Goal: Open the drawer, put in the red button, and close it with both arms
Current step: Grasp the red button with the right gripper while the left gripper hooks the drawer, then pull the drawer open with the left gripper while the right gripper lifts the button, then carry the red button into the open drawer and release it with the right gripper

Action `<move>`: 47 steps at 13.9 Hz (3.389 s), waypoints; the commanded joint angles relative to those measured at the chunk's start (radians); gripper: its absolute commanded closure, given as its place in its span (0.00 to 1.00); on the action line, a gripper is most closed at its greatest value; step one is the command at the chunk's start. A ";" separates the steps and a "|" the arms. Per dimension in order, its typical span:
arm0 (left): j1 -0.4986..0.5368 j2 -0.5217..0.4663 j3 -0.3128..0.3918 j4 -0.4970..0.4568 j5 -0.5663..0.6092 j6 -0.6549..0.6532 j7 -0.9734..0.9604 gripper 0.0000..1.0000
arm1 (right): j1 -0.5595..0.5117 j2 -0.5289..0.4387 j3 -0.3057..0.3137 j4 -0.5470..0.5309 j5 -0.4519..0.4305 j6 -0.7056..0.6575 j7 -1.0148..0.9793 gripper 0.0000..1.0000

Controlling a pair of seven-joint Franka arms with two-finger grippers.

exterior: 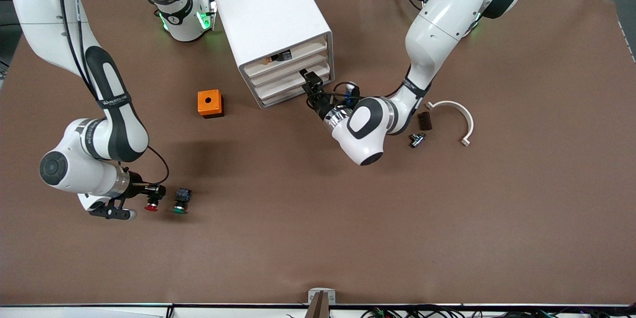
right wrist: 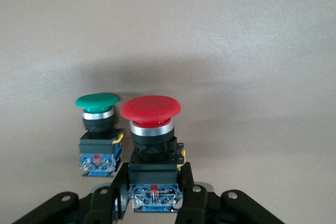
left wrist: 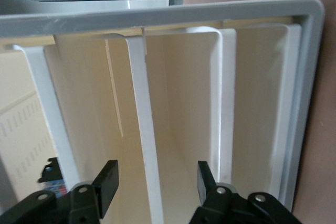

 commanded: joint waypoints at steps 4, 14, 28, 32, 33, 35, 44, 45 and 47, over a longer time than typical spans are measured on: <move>-0.051 0.011 0.005 0.021 -0.016 -0.021 -0.070 0.48 | 0.014 -0.062 0.007 0.060 0.003 -0.189 0.142 1.00; 0.021 -0.004 0.017 0.031 -0.001 -0.021 -0.064 0.99 | 0.188 -0.149 0.012 0.108 0.008 -0.387 0.654 1.00; 0.157 -0.015 0.077 0.093 0.004 -0.018 0.169 0.01 | 0.550 -0.203 0.010 0.112 0.038 -0.369 1.360 0.99; 0.159 -0.019 0.124 0.149 0.076 -0.020 0.179 0.01 | 0.606 -0.203 0.010 0.126 0.052 -0.364 1.470 0.99; 0.157 -0.019 0.133 0.172 0.120 -0.020 0.183 0.01 | 0.622 -0.203 0.010 0.125 0.054 -0.361 1.501 0.99; 0.160 -0.024 0.143 0.189 0.198 -0.018 0.220 0.01 | 0.654 -0.202 0.010 0.111 0.054 -0.329 1.584 0.99; 0.160 -0.120 0.245 0.189 0.485 -0.003 0.562 0.00 | 0.763 -0.258 0.010 -0.104 0.089 -0.111 1.810 0.99; 0.159 -0.136 0.270 0.189 0.496 0.000 0.597 0.00 | 0.783 -0.260 0.010 -0.112 0.089 -0.106 1.830 0.99; 0.159 -0.150 0.314 0.191 0.504 0.003 0.709 0.00 | 0.788 -0.271 0.012 -0.116 0.090 -0.108 1.851 0.99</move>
